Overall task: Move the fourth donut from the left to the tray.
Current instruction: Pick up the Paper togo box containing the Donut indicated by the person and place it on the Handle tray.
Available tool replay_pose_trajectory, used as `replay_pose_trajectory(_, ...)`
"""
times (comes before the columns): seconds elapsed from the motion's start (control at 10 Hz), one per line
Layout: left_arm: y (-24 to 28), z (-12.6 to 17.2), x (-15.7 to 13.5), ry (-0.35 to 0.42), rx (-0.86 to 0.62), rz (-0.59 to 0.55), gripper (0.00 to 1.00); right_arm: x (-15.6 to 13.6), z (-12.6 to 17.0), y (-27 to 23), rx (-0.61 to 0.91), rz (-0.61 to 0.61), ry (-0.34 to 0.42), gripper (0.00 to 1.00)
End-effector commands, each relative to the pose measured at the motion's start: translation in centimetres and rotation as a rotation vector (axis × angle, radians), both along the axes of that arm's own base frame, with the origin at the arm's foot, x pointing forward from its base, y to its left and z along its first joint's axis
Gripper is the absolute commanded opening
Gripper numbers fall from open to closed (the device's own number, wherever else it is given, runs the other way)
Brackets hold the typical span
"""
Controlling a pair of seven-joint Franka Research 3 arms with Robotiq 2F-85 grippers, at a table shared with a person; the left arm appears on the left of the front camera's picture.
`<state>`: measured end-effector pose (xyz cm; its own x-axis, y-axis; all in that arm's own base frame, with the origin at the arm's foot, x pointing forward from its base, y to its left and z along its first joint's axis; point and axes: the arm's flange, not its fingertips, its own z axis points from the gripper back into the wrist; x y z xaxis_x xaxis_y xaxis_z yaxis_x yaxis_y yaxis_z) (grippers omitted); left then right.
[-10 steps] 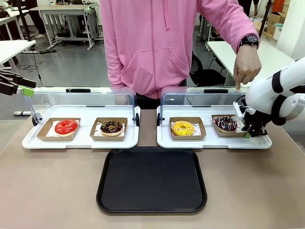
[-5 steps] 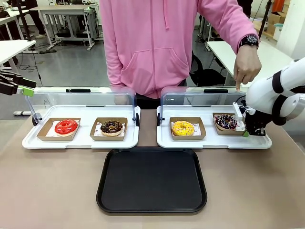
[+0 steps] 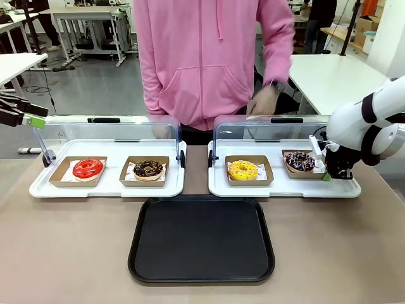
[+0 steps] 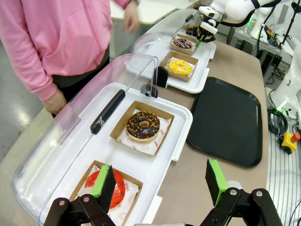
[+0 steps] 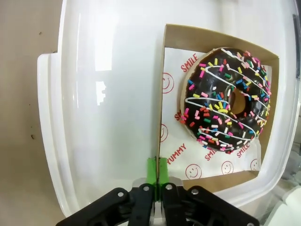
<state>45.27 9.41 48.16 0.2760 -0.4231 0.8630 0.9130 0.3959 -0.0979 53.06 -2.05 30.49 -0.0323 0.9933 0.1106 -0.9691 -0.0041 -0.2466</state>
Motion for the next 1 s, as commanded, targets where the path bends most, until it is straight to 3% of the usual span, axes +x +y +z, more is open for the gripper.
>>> replay_pose_trajectory(0.0, -0.1, 0.1, -0.1, 0.000, -0.007, -0.003, 1.00, 0.0, 0.0, 0.0, 0.000, 0.000, 0.000, 0.02)
replay_pose_trajectory(0.4, -0.1, 0.1, -0.1, 0.000, -0.007, -0.003, 1.00, -2.8, 4.6, 1.9, 0.046, -0.064, -0.049, 0.02)
replay_pose_trajectory(0.9, -0.1, 0.1, -0.1, 0.000, -0.007, -0.003, 1.00, -8.4, 6.8, 6.4, 0.121, -0.092, -0.086, 0.02)
